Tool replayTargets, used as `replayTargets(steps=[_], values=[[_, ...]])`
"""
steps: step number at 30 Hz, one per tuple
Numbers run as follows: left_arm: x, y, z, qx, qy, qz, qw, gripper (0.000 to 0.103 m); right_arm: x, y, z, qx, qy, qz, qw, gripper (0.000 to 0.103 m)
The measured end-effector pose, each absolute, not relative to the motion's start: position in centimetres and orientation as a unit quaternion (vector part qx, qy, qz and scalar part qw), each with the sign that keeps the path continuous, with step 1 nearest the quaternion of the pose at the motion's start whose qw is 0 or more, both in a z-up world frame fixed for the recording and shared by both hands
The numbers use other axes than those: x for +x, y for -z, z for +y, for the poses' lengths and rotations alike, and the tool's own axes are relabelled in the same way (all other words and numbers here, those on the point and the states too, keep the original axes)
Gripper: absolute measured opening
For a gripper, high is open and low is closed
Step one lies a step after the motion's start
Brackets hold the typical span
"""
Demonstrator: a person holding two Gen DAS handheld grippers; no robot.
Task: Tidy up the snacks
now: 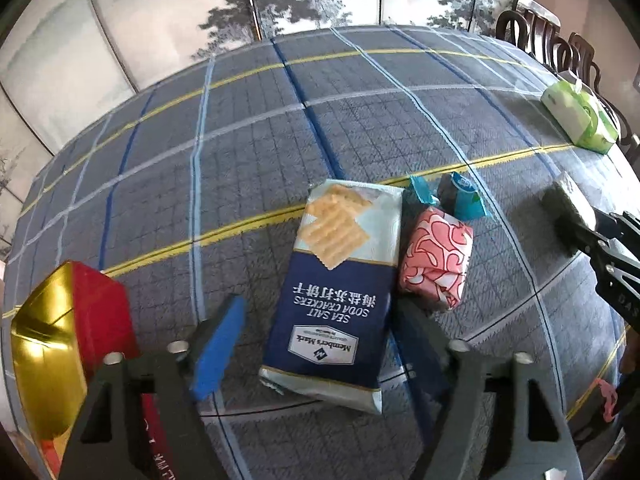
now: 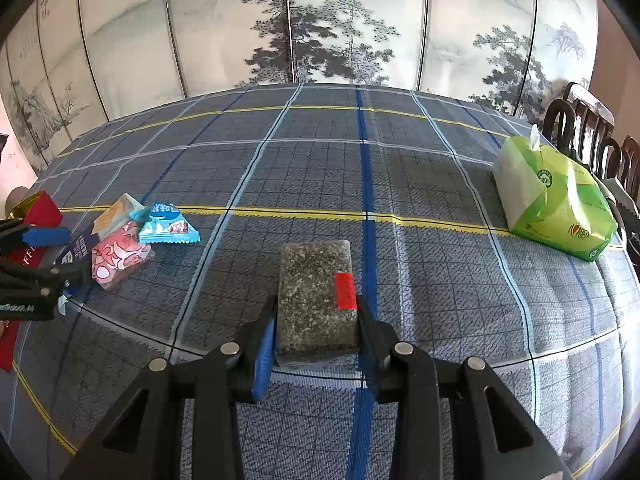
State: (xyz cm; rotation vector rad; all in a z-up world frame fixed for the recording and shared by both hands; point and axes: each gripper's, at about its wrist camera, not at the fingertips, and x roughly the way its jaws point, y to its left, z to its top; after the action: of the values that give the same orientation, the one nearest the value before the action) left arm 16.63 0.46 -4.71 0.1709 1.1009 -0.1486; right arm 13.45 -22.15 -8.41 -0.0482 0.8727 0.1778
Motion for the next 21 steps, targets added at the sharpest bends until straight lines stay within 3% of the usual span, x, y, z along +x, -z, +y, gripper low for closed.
replayTargets(steps=[3, 7, 21], values=[[16.6, 4.7, 0.7, 0.062, 0.085, 0.525, 0.845, 0.055, 13.4, 8.4, -22.3, -0.023, -0.086, 0.422, 0.902, 0.036], [16.3, 4.7, 0.6, 0.060, 0.088, 0.520, 0.847, 0.050, 13.4, 8.4, -22.3, -0.024, -0.086, 0.422, 0.902, 0.036], [13.8, 4.6, 0.9, 0.040, 0.053, 0.528, 0.847, 0.047, 13.5, 8.4, -21.9, -0.035, -0.081, 0.423, 0.902, 0.036]])
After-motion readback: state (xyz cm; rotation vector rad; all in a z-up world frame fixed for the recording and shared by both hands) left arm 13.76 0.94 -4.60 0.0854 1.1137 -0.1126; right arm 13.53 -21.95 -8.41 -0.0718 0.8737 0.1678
